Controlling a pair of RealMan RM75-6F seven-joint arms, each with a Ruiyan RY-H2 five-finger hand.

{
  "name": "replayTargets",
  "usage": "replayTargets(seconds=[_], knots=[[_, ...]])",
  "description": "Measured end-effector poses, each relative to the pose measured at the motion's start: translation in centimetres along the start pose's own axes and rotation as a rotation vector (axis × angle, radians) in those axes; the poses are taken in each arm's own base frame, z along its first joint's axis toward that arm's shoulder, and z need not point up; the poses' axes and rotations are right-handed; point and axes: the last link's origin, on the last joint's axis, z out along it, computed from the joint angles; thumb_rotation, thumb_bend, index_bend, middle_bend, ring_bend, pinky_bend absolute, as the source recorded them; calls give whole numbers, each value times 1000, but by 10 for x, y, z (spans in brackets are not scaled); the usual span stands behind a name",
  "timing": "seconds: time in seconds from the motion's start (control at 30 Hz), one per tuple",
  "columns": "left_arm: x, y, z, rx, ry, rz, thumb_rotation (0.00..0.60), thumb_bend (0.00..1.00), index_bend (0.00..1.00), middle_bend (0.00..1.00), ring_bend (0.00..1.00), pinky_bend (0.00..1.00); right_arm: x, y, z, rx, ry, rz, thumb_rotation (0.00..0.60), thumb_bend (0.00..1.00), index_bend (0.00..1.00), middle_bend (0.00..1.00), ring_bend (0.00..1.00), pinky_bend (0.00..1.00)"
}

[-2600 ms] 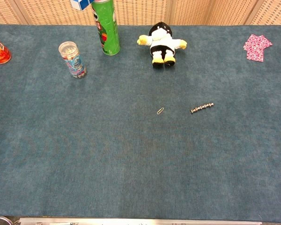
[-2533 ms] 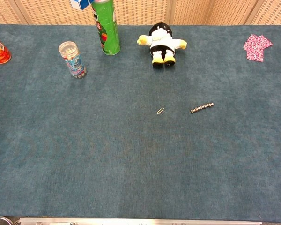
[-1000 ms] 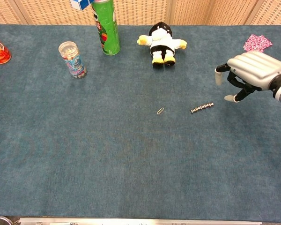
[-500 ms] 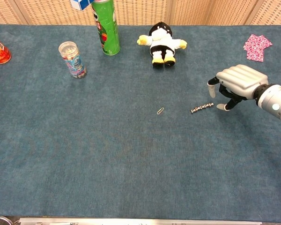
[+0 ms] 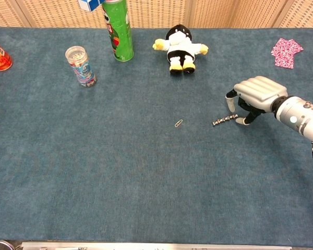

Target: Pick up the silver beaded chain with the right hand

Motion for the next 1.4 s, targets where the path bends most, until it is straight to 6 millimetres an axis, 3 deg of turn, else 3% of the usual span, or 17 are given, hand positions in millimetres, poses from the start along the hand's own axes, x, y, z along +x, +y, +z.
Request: replayTargets(seconds=[1.07, 1.4], knots=[[-1, -9, 0, 21, 9, -13, 600, 205, 80, 93, 70, 57, -3, -8, 12, -14, -32, -1, 600, 277, 606, 950, 998, 1000], [-1, -9, 1, 23, 6, -14, 600, 205, 80, 93, 70, 57, 19, -17, 2, 32, 30, 8, 600, 289, 628, 957, 999, 1000]])
